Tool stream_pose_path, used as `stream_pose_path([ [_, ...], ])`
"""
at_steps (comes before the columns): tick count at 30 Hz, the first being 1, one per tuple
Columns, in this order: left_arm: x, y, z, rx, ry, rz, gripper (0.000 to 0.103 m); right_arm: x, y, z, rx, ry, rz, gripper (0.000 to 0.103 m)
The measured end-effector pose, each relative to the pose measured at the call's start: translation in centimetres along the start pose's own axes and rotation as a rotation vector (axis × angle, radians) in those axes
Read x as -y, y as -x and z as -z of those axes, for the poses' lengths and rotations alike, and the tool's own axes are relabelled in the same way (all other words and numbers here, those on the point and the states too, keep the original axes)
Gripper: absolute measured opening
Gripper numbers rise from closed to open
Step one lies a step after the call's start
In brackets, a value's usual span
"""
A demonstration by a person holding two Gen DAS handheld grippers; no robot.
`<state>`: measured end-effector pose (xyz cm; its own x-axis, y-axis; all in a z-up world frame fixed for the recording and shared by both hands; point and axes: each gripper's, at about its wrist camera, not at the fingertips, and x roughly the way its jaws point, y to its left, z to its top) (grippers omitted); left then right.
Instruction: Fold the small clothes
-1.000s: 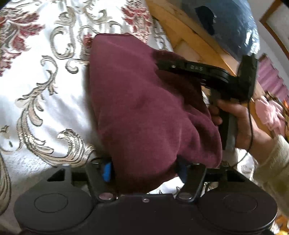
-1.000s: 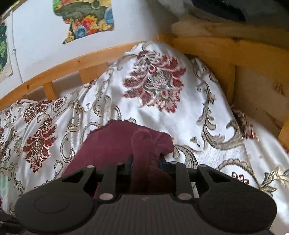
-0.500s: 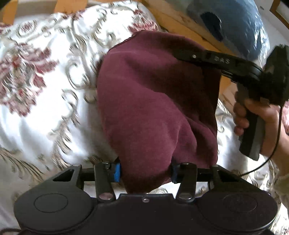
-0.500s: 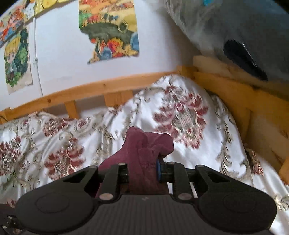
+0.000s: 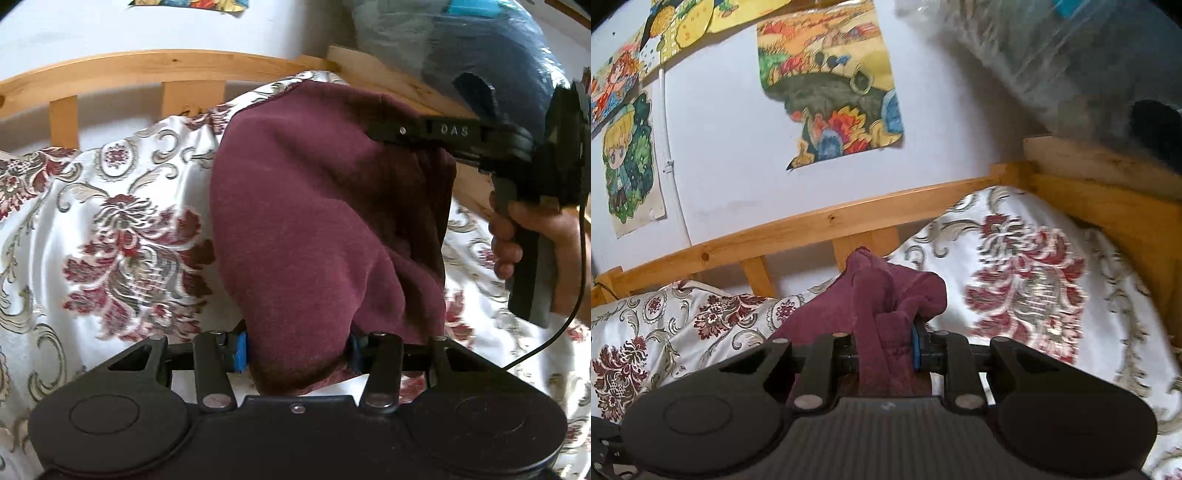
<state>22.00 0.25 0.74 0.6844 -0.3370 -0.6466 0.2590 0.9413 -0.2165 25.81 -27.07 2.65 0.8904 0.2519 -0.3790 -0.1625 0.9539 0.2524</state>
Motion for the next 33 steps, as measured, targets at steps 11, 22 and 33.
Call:
stream_pose_path([
  [11,-1.0,-3.5,1.2,-0.047,0.009,-0.034,0.056,0.7,-4.4,2.4,-0.097,0.019,0.048,0.025],
  [22,-2.9,-4.5,1.5,-0.084,0.134,0.036,0.078,5.2,-5.5,4.1,-0.148,-0.164,0.115,0.031],
  [33,-2.5,-5.0,1.8,-0.091,0.145,0.051,0.093,4.6,-4.6,3.9,-0.113,-0.104,0.155,0.049],
])
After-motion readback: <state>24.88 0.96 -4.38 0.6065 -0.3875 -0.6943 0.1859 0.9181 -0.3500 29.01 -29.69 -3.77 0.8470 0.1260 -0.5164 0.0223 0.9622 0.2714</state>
